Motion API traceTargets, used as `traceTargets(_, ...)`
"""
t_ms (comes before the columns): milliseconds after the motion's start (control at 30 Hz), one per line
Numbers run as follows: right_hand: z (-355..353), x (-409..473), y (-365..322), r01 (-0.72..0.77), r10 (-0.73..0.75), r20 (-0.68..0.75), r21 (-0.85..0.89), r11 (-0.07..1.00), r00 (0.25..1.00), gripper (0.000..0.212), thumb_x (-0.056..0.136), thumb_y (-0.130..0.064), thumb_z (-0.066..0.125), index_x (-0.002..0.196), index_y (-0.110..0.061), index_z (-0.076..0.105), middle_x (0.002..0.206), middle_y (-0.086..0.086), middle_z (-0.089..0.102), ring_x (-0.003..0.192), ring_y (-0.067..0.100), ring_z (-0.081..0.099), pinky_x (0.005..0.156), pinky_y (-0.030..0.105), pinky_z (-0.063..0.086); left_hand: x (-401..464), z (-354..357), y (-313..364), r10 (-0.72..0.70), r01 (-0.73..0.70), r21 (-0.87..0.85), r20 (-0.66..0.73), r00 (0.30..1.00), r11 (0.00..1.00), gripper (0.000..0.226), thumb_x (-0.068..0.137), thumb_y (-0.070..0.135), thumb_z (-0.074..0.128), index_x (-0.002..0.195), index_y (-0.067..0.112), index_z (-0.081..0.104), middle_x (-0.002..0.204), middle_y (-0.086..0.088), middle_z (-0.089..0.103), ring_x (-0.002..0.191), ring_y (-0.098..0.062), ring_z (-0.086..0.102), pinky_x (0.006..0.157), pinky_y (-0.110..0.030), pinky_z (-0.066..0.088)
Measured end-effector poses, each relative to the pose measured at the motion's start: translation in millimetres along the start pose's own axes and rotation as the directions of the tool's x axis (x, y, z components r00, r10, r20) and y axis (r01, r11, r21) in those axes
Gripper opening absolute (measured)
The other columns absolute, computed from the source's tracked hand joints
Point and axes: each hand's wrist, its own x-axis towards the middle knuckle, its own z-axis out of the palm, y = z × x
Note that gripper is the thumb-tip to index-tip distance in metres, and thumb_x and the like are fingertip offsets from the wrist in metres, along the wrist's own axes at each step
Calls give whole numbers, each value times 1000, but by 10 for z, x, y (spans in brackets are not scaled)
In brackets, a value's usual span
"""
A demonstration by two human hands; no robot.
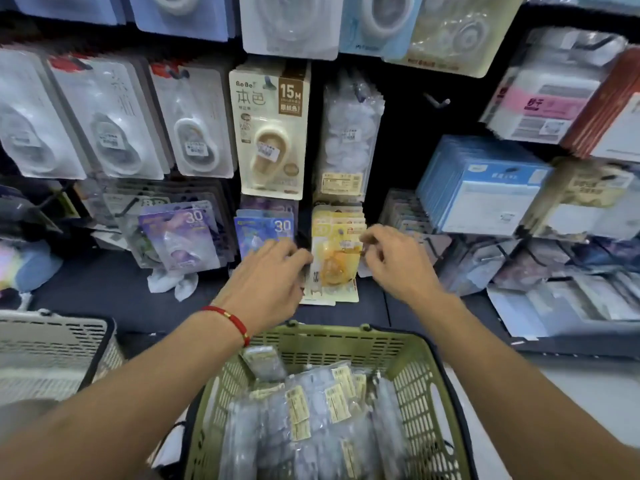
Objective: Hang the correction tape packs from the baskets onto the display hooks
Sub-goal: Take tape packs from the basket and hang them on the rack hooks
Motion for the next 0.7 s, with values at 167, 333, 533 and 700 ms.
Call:
traceTargets(167,457,-800,464,-288,286,464,-68,955,838,20,104,-21,54,109,-16,72,98,6,75,96,29,71,82,41,58,-465,698,13,49,-16,-59,609,791,998,49,100,19,58,147,25,52,146,-7,49,139,-30,42,115,-40,37)
traceTargets(333,1323,-1849,670,-380,502,673,-336,862,543,47,102,-37,62,137,-7,55,135,17,63,122,35,63,97,38,52,-966,1327,221,-47,156,-91,706,707,984,45,104,23,56,148,28,51,152,-9,49,147,-28,36,119,-41,35)
traceTargets(533,1826,-2573,622,-237,487,620,-444,864,615,125,92,-17,80,163,-8,-22,168,29,11,151,39,33,119,40,40,-1310,1566,442,-118,311,-149,709,695,939,45,102,18,56,147,25,54,150,-11,48,145,-29,34,117,-36,35)
traceTargets(700,1705,-2472,574,-528,574,553,-262,808,604,121,90,1,75,166,-20,-17,164,20,27,141,36,46,114,41,47,-1362,1629,516,-167,392,-198,672,722,898,41,102,17,56,142,24,58,146,-10,52,141,-27,40,115,-36,38)
